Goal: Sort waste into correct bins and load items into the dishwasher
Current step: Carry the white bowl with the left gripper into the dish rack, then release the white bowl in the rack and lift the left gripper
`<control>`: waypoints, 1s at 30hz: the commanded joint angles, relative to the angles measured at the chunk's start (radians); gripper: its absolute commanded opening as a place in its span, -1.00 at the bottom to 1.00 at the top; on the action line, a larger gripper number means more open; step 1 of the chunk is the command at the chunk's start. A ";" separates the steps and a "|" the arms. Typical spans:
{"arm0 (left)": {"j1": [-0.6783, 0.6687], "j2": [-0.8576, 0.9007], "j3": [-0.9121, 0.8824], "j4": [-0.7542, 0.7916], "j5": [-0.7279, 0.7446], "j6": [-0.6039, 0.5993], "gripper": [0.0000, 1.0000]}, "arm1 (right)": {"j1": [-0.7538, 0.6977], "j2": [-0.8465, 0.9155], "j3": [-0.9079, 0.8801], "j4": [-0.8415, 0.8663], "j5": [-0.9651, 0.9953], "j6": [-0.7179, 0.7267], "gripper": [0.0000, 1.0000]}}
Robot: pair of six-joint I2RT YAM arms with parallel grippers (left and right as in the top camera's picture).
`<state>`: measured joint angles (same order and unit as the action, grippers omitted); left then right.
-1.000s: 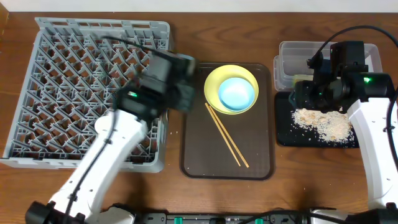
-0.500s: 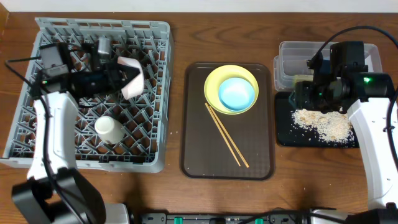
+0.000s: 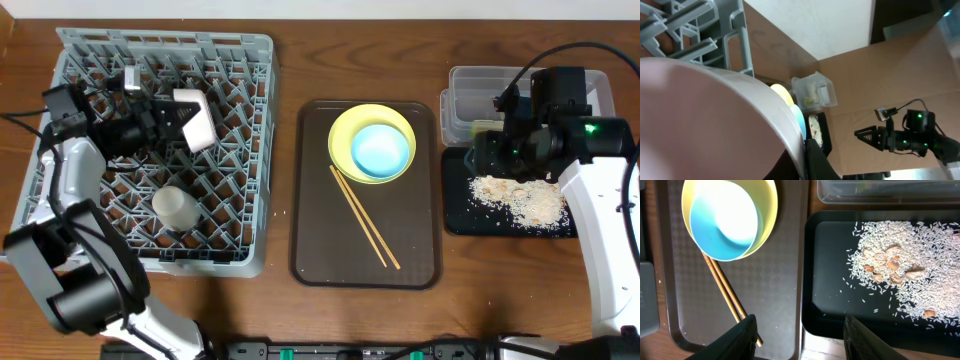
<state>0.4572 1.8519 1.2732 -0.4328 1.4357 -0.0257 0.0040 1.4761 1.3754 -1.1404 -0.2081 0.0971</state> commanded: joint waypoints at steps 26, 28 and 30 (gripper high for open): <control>0.169 0.078 0.006 -0.166 -0.185 0.014 0.16 | -0.004 -0.011 0.018 -0.005 0.002 -0.009 0.07; 0.180 0.065 0.006 -0.183 -0.202 0.014 0.26 | -0.004 -0.011 0.018 -0.005 0.002 -0.009 0.07; 0.192 0.044 0.006 -0.208 -0.236 0.014 0.31 | -0.004 -0.011 0.018 -0.005 0.002 -0.009 0.07</control>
<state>0.6270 1.9263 1.2732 -0.6189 1.2552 -0.0250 0.0040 1.4761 1.3754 -1.1439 -0.2081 0.0971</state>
